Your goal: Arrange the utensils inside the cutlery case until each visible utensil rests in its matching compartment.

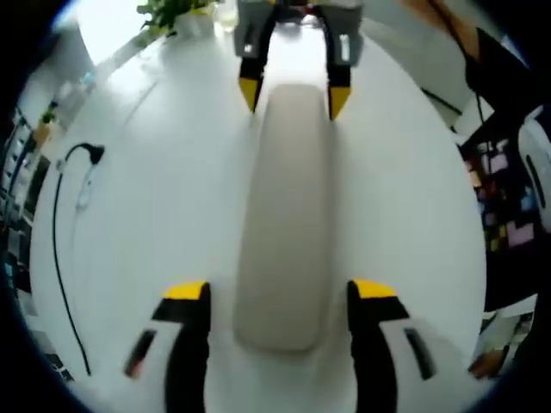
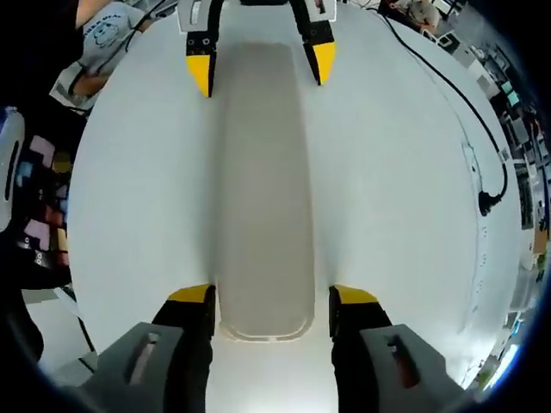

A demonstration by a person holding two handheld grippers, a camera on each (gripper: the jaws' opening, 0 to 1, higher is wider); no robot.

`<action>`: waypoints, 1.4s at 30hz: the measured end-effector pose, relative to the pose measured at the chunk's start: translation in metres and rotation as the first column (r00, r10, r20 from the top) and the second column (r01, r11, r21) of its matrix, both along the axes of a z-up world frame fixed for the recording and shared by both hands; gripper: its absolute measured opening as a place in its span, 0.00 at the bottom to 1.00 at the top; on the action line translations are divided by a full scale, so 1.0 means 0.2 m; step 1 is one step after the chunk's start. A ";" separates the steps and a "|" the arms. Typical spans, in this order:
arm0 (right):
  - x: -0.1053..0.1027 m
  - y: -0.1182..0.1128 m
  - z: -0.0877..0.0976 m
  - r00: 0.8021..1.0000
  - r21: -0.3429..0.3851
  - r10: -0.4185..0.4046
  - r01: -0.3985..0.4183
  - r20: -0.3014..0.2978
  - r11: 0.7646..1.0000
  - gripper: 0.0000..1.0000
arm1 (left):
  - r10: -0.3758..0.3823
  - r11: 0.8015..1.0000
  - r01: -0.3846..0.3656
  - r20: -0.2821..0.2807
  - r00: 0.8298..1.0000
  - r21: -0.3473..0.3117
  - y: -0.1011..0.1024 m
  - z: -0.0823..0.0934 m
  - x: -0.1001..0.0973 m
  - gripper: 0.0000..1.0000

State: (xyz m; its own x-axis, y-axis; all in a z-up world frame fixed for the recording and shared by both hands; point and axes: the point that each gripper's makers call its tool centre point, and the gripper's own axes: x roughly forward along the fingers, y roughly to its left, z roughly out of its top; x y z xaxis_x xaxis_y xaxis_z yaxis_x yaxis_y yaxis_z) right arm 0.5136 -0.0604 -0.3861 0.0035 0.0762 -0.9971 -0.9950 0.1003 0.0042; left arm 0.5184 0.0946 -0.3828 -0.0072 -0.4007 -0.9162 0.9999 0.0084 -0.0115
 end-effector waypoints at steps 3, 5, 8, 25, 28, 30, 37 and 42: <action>0.00 0.00 0.00 1.000 -0.007 -0.009 0.009 -0.002 1.000 0.54 | 0.002 1.000 -0.002 0.001 1.000 0.004 -0.01 0.00 0.00 0.67; 0.00 -0.01 0.00 1.000 -0.003 -0.014 0.014 0.000 1.000 0.54 | 0.004 1.000 -0.004 0.000 1.000 0.017 -0.01 0.00 0.01 0.65; 0.00 -0.01 0.01 1.000 0.020 -0.017 0.017 0.004 1.000 0.54 | 0.013 0.999 -0.013 0.000 1.000 0.047 -0.02 0.01 0.01 0.61; -0.02 0.00 0.01 0.999 0.088 -0.016 0.013 0.033 0.996 0.41 | 0.016 0.997 -0.016 0.008 1.000 0.071 -0.03 0.00 0.03 0.45; -0.02 0.00 0.01 0.999 0.117 -0.017 0.014 0.028 0.993 0.42 | 0.005 0.997 -0.005 0.007 1.000 0.083 -0.03 0.00 0.03 0.45; -0.02 0.01 0.01 0.999 0.120 -0.015 0.011 0.030 0.993 0.42 | 0.004 0.997 -0.004 0.007 1.000 0.081 -0.03 0.00 0.03 0.45; -0.01 0.01 0.02 0.999 0.194 -0.013 0.004 0.045 0.981 0.42 | 0.011 0.999 -0.011 0.011 1.000 0.053 -0.04 0.00 0.03 0.45; 0.00 0.01 0.02 0.998 0.234 -0.017 0.004 0.053 0.972 0.42 | 0.010 0.999 -0.011 0.013 1.000 0.038 -0.05 0.01 0.04 0.45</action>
State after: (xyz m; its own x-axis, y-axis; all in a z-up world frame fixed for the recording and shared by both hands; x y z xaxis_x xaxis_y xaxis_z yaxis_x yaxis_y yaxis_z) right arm 0.5130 -0.0577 -0.3815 0.0589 0.3066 -0.9500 -0.9933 0.1130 -0.0251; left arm 0.5264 0.0854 -0.3816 0.0084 -0.3657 -0.9307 0.9998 0.0193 0.0015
